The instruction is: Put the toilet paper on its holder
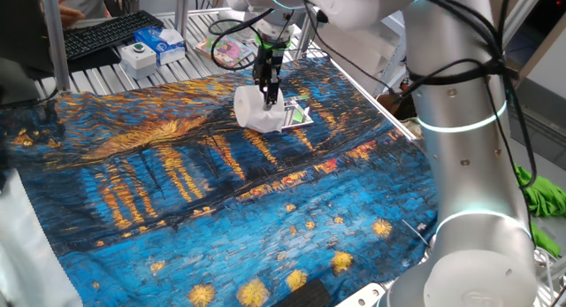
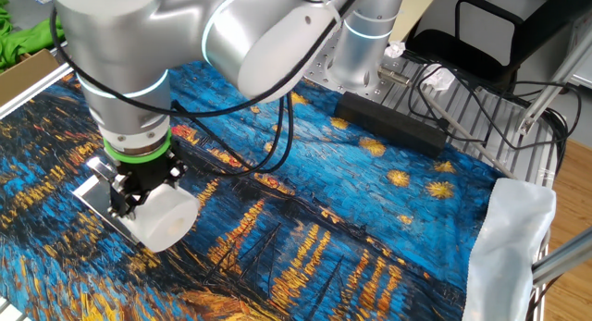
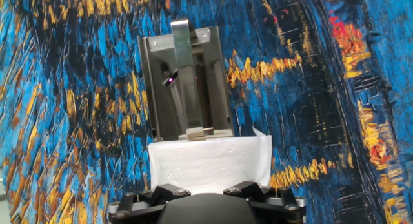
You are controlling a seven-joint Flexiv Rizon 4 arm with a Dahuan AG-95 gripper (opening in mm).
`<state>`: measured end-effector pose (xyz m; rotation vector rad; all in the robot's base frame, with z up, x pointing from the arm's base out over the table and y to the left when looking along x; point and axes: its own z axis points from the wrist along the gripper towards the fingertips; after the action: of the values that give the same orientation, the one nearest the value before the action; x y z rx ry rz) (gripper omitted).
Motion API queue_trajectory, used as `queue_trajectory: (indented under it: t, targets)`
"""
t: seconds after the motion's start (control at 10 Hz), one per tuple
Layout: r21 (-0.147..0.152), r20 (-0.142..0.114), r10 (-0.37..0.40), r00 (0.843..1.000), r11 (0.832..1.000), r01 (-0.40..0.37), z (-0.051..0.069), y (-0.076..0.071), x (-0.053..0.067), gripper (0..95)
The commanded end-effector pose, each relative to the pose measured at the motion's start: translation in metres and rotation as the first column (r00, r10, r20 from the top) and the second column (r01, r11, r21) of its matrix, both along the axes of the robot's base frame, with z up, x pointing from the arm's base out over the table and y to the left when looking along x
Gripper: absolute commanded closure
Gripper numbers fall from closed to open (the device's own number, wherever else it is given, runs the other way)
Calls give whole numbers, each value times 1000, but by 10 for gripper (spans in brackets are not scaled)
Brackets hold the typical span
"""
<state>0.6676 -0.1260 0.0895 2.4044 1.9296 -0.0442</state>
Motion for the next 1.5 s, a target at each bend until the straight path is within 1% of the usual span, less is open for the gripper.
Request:
queue_trajectory:
  t: [0.1, 0.3, 0.5, 0.6, 0.8, 1.0, 1.2, 1.5]
  targets:
    - [2, 0, 2, 1000, 1000, -2, -1, 0, -1, 950]
    - [8, 0, 5, 1000, 1000, -5, -1, 0, -1, 950]
    - [9, 2, 14, 1000, 1000, -14, -5, -2, -3, 950]
    - [8, 7, 25, 1000, 1000, -25, -7, -4, -5, 950]
    - [-4, -1, 42, 999, 999, -42, -9, -6, -5, 950]
    - [-16, -5, 55, 998, 998, -55, -10, -9, -6, 950]
    - [-14, -6, 72, 997, 997, -72, -9, -14, -9, 950]
    - [-20, -7, 89, 996, 996, -89, -5, -26, -10, 950]
